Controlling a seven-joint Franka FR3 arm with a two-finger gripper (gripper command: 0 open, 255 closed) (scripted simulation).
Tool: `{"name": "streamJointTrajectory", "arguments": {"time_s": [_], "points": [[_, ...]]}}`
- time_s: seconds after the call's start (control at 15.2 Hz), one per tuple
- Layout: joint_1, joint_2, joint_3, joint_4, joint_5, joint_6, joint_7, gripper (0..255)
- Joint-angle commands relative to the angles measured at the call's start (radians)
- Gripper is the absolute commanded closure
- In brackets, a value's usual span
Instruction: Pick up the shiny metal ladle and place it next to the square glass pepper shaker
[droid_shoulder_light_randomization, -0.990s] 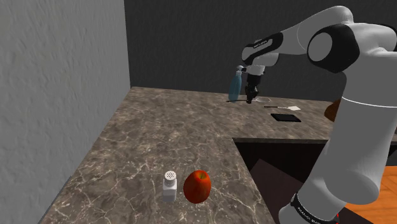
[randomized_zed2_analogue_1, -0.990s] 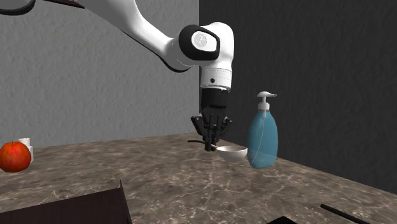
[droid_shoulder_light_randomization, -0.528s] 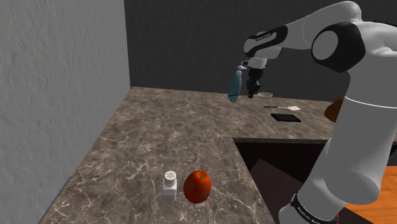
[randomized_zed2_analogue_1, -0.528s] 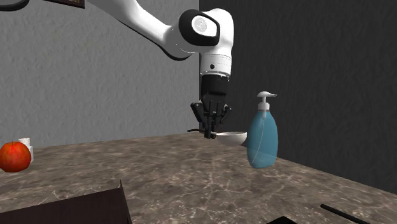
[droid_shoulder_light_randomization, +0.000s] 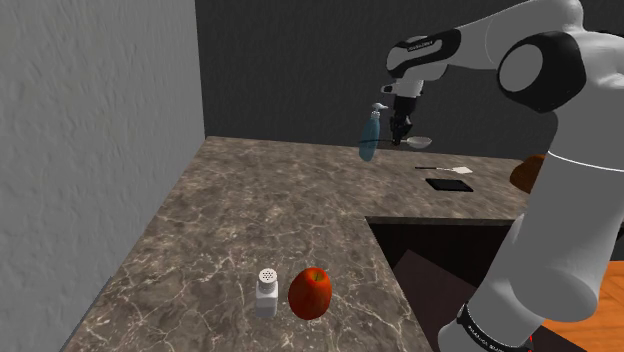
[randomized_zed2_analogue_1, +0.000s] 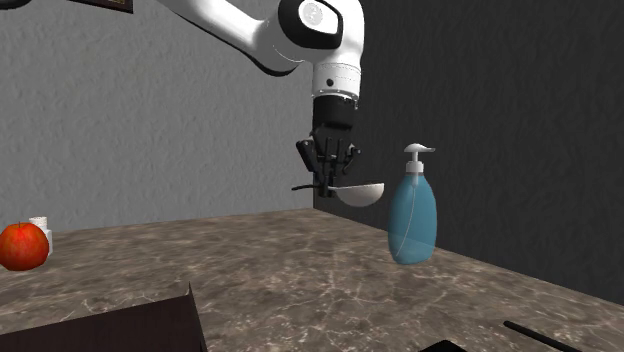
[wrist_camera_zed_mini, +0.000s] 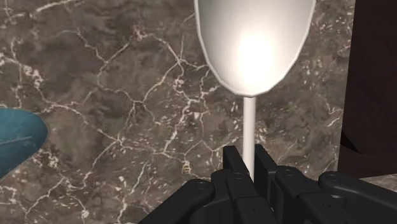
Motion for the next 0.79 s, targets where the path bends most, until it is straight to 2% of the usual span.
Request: {"name": "streamJointTrajectory", "arguments": {"time_s": [0.0,0.33,0.73], "points": [[0.032,-0.049,0.012,-0.041,-0.029,0.005,0.050,255],[0.111,-0.195,0.077,-0.176,-0.108,0.029,0.216,255],[0.172,-0.320,0.177,-0.296,-0.151,0.041,0.398,255]]}}
